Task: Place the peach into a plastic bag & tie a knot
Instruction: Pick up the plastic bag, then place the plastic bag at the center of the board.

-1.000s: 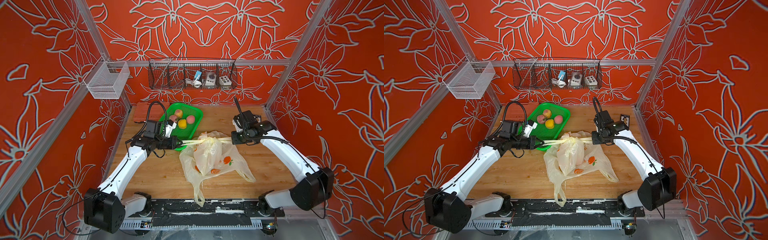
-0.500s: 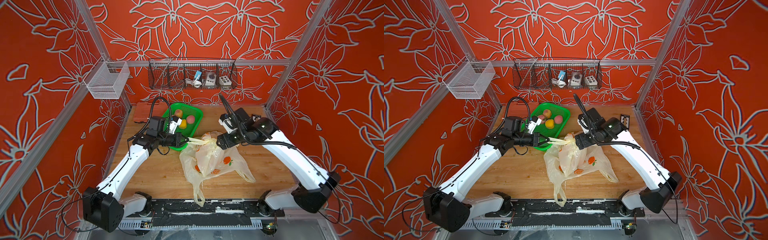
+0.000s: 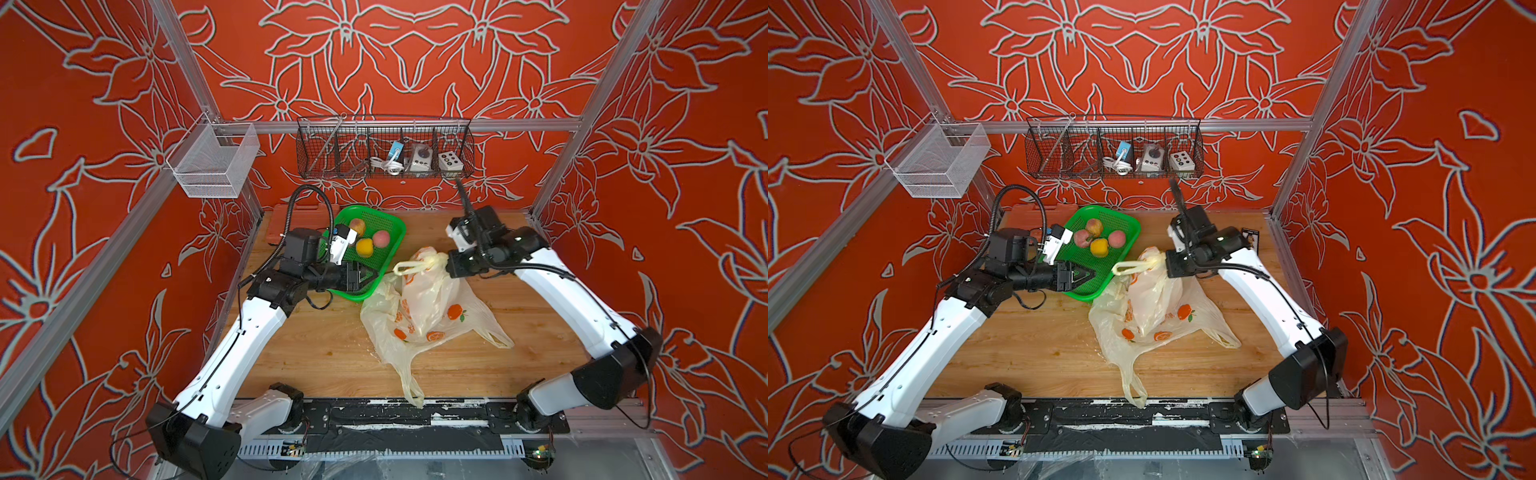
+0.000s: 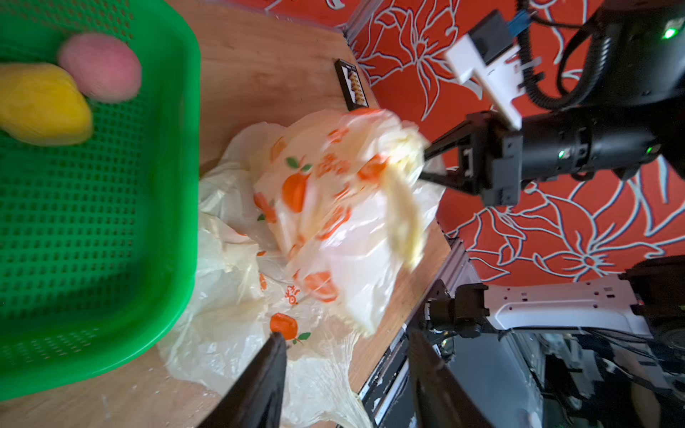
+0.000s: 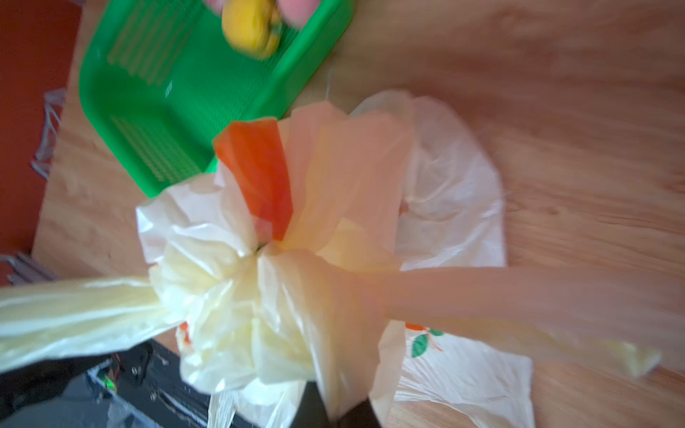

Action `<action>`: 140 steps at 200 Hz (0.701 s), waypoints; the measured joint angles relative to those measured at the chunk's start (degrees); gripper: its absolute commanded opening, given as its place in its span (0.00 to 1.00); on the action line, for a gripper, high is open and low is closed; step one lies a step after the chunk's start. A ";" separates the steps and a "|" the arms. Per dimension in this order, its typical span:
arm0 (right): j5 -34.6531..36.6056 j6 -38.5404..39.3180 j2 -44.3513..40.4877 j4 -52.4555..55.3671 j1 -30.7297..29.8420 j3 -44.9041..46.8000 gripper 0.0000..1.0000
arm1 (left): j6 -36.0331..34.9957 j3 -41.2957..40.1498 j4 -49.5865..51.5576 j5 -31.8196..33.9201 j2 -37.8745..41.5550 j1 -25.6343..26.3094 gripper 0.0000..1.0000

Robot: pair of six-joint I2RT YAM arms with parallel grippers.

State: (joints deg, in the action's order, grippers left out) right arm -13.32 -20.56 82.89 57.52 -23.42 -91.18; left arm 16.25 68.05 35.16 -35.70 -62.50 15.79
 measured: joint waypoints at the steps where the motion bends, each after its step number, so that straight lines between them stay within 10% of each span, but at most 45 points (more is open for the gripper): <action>1: 0.02 0.00 -0.07 0.09 0.35 -0.20 0.00 | 0.00 0.09 0.15 0.24 0.17 0.00 0.54; 86: 14.27 -1.18 15.63 -8.94 20.28 -6.82 0.00 | 0.15 -4.11 5.33 11.54 -3.28 13.46 0.57; 140: 13.40 0.28 24.22 -6.10 21.97 -6.29 0.69 | 0.11 -7.85 3.52 16.37 -5.07 21.44 0.62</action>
State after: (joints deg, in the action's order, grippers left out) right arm 0.08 -20.27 107.11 51.42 -1.45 -97.47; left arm 16.36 60.20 38.68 -19.33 -67.57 37.23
